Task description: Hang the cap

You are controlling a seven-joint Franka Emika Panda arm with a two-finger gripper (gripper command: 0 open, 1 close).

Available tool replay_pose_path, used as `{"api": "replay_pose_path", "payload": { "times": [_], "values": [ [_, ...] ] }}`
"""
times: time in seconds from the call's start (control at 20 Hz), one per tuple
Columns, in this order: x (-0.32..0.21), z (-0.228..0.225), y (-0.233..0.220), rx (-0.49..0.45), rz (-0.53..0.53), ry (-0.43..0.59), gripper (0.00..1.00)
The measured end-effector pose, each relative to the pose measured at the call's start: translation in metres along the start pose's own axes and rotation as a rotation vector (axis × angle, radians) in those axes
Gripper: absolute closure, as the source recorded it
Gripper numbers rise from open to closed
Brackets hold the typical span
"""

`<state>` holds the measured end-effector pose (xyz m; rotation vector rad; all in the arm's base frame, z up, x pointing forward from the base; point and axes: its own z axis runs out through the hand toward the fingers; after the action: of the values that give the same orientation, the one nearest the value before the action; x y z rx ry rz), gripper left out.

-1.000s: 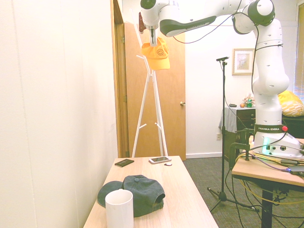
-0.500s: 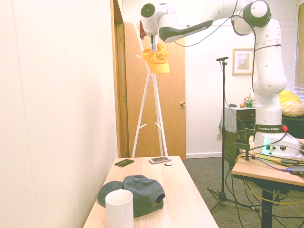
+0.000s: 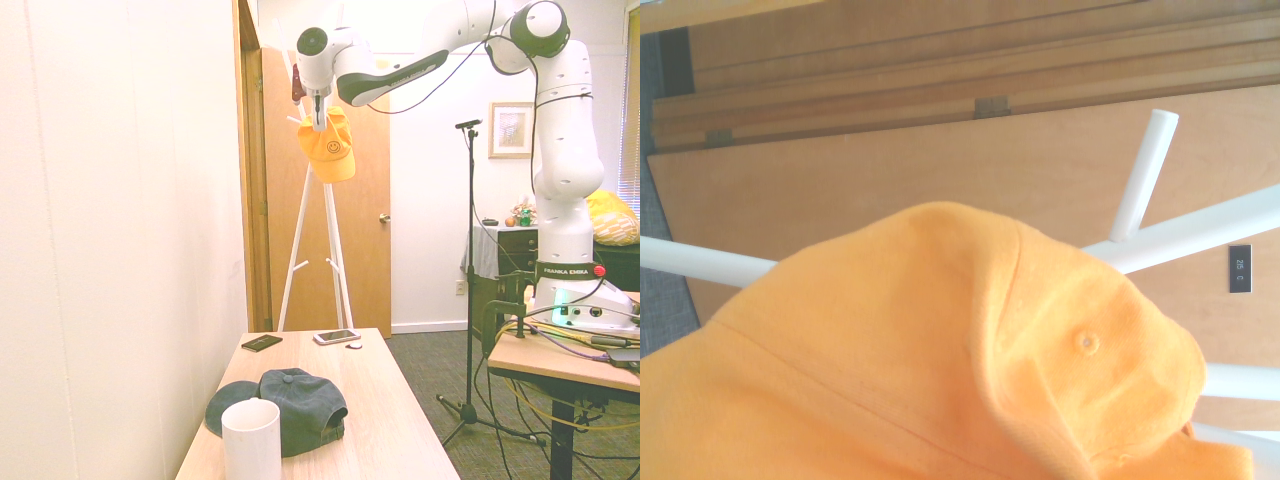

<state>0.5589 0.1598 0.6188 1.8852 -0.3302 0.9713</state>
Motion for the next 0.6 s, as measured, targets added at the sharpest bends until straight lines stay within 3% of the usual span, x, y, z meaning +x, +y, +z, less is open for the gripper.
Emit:
{"api": "replay_pose_path", "payload": {
  "times": [0.6],
  "values": [
    [-0.0010,0.0041,-0.0014,-0.004,0.001,-0.005,0.00]
  ]
}}
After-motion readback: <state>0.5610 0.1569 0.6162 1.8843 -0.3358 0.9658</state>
